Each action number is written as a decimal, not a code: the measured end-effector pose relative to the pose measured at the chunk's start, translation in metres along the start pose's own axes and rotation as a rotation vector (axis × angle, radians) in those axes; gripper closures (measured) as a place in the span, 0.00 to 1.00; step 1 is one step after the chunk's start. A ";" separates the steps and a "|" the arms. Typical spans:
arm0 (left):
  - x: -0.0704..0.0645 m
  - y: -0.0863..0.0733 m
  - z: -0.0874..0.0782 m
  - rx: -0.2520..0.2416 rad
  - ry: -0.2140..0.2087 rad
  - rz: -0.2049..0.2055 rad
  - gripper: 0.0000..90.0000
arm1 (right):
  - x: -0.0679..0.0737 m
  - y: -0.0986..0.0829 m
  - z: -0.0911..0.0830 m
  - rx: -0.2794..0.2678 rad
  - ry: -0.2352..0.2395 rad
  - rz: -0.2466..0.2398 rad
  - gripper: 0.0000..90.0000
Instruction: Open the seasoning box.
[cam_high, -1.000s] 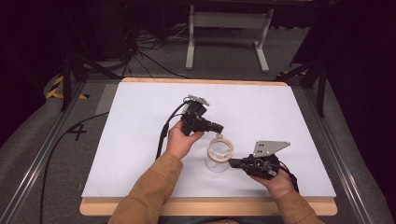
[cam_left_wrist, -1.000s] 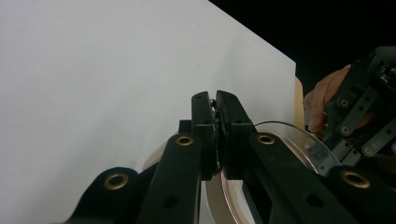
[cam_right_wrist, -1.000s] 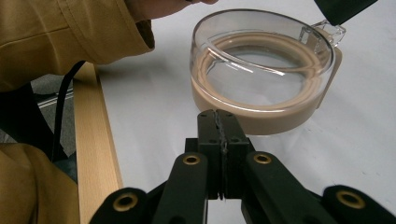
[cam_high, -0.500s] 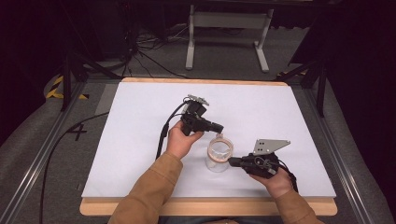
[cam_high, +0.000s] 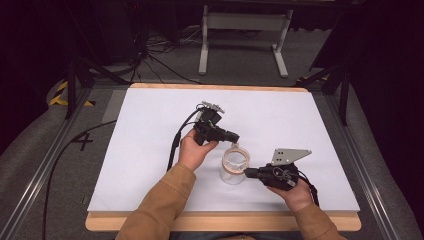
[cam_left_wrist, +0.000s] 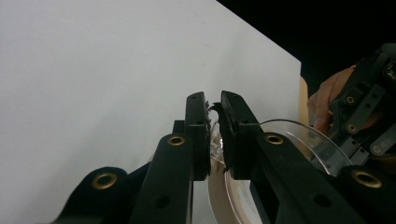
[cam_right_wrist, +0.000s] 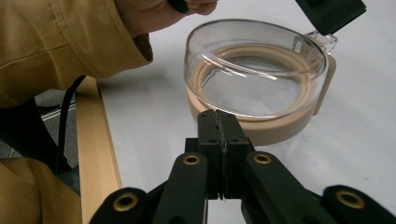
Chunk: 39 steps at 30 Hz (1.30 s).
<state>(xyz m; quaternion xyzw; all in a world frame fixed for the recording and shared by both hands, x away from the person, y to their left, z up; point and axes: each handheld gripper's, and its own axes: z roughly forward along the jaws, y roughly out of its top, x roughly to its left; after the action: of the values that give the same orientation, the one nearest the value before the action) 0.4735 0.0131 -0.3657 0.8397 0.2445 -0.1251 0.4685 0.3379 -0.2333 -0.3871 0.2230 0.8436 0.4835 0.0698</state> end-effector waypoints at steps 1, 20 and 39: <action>-0.002 0.000 -0.002 -0.001 0.007 0.003 0.90 | 0.000 0.000 0.000 0.001 0.002 -0.001 1.00; -0.034 -0.002 -0.067 -0.074 0.141 0.078 0.88 | 0.000 0.012 -0.002 -0.046 -0.018 -0.043 1.00; -0.040 -0.028 -0.106 -0.095 0.234 0.057 0.87 | -0.008 0.025 -0.005 -0.093 -0.031 -0.066 1.00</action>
<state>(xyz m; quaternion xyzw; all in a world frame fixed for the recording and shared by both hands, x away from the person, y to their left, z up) 0.4223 0.1037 -0.3122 0.8321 0.2790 -0.0012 0.4794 0.3512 -0.2296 -0.3638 0.1991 0.8258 0.5163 0.1088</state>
